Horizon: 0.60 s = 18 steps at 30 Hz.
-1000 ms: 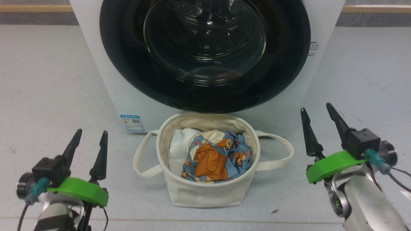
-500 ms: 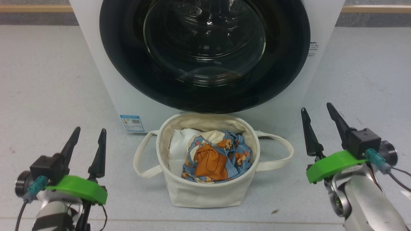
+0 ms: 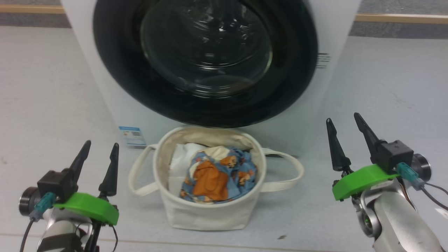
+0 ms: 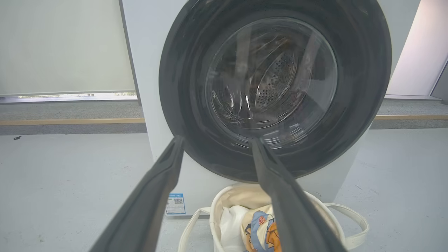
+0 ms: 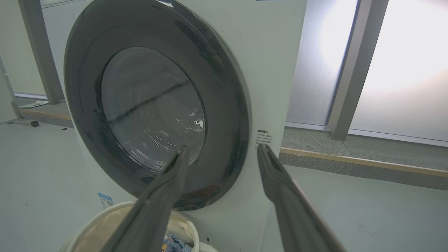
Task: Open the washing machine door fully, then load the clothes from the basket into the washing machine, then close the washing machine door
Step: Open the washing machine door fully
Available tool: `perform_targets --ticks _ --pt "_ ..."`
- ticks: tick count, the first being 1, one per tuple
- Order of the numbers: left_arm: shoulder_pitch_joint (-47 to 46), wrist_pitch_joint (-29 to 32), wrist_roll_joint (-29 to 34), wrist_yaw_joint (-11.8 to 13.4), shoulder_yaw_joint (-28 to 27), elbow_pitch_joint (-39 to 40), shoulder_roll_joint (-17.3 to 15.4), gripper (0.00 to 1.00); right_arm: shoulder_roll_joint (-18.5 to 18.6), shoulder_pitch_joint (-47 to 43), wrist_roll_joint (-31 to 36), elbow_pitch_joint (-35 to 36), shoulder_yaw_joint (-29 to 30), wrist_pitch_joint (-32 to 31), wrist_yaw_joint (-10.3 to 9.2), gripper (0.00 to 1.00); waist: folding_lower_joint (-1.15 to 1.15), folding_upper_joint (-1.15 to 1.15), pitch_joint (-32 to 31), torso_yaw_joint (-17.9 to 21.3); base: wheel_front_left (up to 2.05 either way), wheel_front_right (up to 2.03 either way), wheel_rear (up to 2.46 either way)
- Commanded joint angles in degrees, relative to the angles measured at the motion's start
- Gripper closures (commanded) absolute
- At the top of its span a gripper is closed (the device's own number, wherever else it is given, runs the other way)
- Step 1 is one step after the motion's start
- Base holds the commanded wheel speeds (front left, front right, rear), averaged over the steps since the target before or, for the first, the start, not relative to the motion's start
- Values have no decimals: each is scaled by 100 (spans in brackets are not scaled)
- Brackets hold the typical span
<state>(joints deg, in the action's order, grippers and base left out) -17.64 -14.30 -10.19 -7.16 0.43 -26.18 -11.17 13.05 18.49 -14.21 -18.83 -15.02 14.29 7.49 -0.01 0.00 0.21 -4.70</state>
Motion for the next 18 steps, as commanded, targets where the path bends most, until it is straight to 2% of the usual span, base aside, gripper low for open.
perform_targets --ticks 1,11,18 --pt "-251 -70 26 -33 -149 149 -201 0 18 228 -41 148 -88 71 0 0 1 0 -4 16 133 112 -246" --pt "-252 -70 -152 -33 0 108 -204 0 12 203 -76 135 -100 71 0 0 1 0 3 58 127 112 -239" --pt "-253 -70 -219 -33 62 116 -228 0 -28 200 -88 145 -18 71 0 0 1 0 28 54 72 72 -144"
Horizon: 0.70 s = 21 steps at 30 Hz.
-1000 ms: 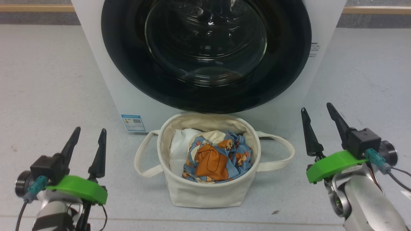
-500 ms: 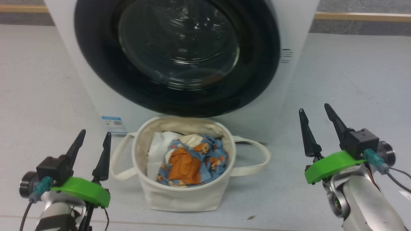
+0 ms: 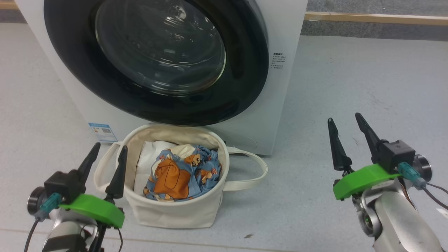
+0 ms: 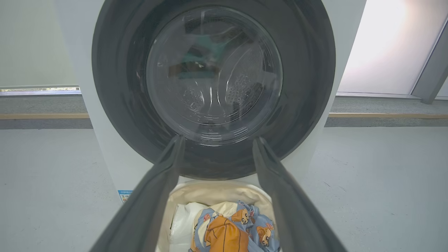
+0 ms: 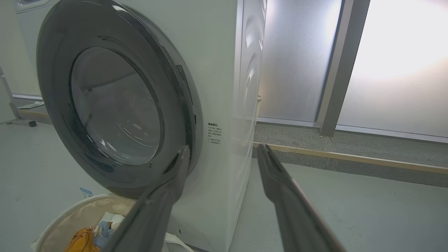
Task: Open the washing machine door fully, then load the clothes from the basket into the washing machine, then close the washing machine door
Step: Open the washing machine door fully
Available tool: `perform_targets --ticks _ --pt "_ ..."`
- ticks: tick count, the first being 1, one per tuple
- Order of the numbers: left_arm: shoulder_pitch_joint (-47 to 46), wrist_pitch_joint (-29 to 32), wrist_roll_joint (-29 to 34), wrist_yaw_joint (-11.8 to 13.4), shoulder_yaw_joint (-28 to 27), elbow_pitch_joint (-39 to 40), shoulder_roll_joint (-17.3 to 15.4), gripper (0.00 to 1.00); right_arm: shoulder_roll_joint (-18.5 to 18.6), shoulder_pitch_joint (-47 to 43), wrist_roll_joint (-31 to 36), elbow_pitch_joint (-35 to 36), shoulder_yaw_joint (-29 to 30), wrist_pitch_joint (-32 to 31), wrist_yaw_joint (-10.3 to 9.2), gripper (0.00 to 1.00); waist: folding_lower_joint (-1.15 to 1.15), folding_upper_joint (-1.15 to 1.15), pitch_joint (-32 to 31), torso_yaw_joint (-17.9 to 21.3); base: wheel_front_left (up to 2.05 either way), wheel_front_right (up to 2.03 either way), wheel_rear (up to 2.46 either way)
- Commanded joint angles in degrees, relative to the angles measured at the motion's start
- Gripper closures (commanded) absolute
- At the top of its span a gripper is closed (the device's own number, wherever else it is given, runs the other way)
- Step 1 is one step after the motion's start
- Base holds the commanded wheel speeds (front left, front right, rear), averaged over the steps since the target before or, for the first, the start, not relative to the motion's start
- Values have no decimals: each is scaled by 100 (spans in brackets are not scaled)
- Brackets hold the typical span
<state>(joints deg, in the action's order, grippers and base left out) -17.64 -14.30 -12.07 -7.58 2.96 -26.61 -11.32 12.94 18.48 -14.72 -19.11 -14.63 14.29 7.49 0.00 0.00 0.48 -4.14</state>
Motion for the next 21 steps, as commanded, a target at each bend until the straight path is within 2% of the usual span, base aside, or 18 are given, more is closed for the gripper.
perform_targets --ticks 1,14,21 --pt "-250 -70 -32 9 -182 167 -207 0 -28 198 -39 171 -38 71 0 0 0 0 3 -5 40 40 -81" --pt "-173 -70 8 9 -217 252 -128 0 -146 177 -54 88 165 71 0 0 0 0 60 -38 6 6 -13" --pt "-143 -70 -233 9 -390 402 66 0 -225 277 -186 -4 403 71 0 0 0 0 243 -114 0 0 0"
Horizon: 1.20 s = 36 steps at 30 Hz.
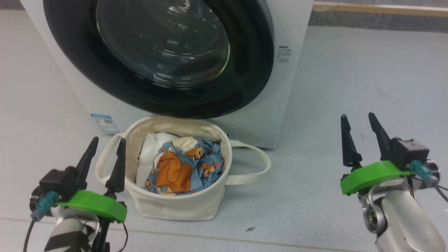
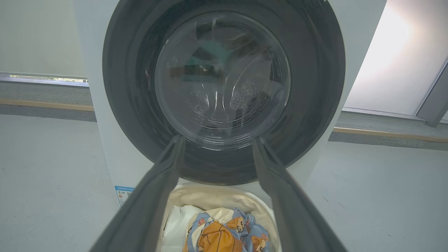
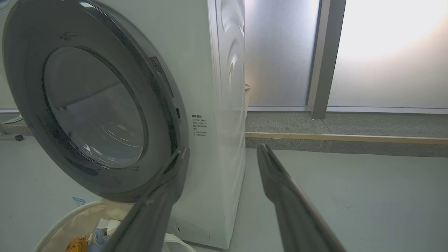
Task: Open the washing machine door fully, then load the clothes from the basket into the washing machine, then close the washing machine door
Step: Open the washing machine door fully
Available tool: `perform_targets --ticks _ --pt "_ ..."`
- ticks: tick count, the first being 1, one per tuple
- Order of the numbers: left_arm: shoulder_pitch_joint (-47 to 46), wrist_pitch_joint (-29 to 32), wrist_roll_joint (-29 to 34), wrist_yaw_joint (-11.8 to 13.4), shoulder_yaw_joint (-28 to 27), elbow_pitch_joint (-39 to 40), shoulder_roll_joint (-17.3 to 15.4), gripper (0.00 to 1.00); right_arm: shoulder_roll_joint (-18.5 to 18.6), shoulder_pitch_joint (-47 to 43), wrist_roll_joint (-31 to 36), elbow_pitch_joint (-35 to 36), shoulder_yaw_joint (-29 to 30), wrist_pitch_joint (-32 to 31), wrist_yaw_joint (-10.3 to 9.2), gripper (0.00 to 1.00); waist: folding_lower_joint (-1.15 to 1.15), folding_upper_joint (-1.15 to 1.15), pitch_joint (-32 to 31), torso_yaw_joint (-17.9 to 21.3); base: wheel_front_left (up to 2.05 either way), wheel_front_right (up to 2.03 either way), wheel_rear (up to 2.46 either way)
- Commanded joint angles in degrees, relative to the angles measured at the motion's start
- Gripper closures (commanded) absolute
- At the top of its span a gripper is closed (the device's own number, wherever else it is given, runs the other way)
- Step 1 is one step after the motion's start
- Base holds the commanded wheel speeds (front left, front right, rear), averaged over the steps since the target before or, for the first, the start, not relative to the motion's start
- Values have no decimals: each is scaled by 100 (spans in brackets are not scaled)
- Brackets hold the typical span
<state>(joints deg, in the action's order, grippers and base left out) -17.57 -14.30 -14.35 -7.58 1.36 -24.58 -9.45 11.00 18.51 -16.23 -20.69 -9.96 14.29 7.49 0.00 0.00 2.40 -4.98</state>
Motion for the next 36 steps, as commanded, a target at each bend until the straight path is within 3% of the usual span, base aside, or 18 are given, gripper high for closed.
perform_targets --ticks 1,12,13,14,15,16,23,28,36 --pt "-135 -70 11 9 -198 207 -108 0 -32 310 -49 133 -42 71 0 0 0 0 95 -52 0 0 0" --pt "-197 -70 243 50 -243 519 7 0 8 897 -481 -41 352 71 0 3 0 0 757 -402 0 0 0" --pt "-213 -70 245 44 -239 550 19 0 24 978 -541 -52 394 71 0 27 0 0 832 -444 0 0 0" --pt "-226 -70 252 40 -235 567 28 0 45 1062 -598 -70 423 71 0 76 0 0 910 -486 0 0 0" --pt "-241 -70 255 36 -233 579 39 0 45 1151 -715 -80 456 71 0 91 0 0 986 -526 0 0 0" --pt "-256 -70 262 33 -229 586 45 0 46 1245 -875 -84 497 71 0 100 0 0 1062 -565 0 0 0" --pt "-415 -70 281 17 -201 580 84 0 163 2042 -2873 -492 608 -33 0 100 0 0 1555 -834 0 0 0" --pt "-528 -70 229 12 -218 624 163 0 345 2711 -4296 -707 532 -534 0 100 0 0 1845 -1021 0 0 0" --pt "-598 -70 161 10 -159 616 205 0 477 3527 -5513 -802 33 -1305 0 100 0 0 2119 -1233 0 0 0"
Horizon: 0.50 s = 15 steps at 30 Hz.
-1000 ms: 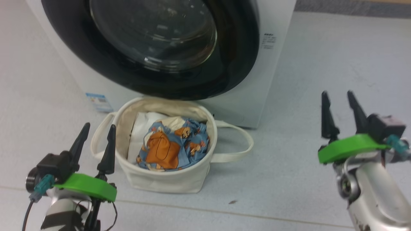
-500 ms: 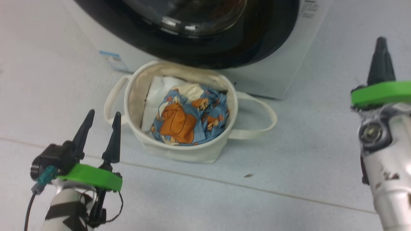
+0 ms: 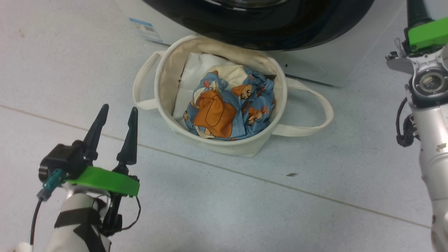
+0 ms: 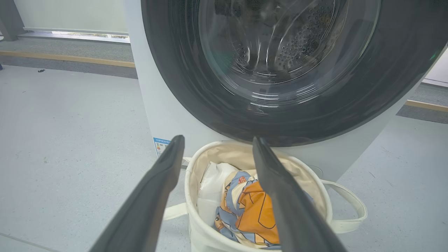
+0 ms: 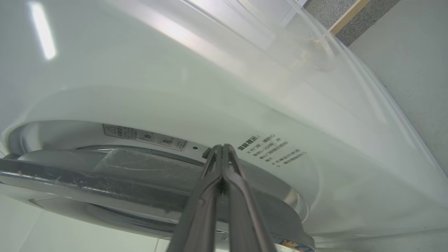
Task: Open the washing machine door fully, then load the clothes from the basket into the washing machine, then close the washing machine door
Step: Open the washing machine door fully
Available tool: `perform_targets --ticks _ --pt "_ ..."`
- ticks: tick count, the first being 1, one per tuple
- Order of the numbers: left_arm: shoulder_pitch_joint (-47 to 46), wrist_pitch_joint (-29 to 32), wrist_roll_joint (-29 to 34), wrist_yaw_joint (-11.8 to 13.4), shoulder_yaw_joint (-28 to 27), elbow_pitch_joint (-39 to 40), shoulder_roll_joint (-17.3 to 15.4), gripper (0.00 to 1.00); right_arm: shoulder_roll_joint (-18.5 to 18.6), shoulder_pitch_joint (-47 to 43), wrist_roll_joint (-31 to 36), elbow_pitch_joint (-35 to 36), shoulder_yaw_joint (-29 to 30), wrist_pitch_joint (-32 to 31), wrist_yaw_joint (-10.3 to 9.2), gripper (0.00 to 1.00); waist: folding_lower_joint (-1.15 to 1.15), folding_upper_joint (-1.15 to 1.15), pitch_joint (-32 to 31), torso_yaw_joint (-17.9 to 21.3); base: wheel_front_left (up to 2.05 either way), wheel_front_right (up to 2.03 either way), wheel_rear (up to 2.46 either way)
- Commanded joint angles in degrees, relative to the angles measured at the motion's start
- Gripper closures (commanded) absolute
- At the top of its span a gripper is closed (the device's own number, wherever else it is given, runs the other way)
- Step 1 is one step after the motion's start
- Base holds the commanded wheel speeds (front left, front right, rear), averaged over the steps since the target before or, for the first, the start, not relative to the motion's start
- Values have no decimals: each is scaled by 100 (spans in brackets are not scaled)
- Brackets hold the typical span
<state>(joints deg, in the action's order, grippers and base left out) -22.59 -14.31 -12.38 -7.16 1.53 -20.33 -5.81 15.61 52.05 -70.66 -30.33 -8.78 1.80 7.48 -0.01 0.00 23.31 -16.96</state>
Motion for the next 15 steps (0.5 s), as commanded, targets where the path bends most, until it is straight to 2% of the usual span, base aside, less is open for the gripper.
perform_targets --ticks 1,10,15 --pt "-93 -69 -41 -32 -186 184 -167 0 20 238 -172 142 -131 -137 1 100 1 0 36 -48 0 0 0" --pt "-59 -69 -42 -32 -229 144 -169 0 -17 751 -1096 -131 -235 -816 1 100 1 0 35 -139 0 0 0" --pt "-6 -69 -32 -32 -230 74 -180 0 -78 893 -1712 -402 -272 -1716 1 100 1 0 -39 -110 0 0 0"
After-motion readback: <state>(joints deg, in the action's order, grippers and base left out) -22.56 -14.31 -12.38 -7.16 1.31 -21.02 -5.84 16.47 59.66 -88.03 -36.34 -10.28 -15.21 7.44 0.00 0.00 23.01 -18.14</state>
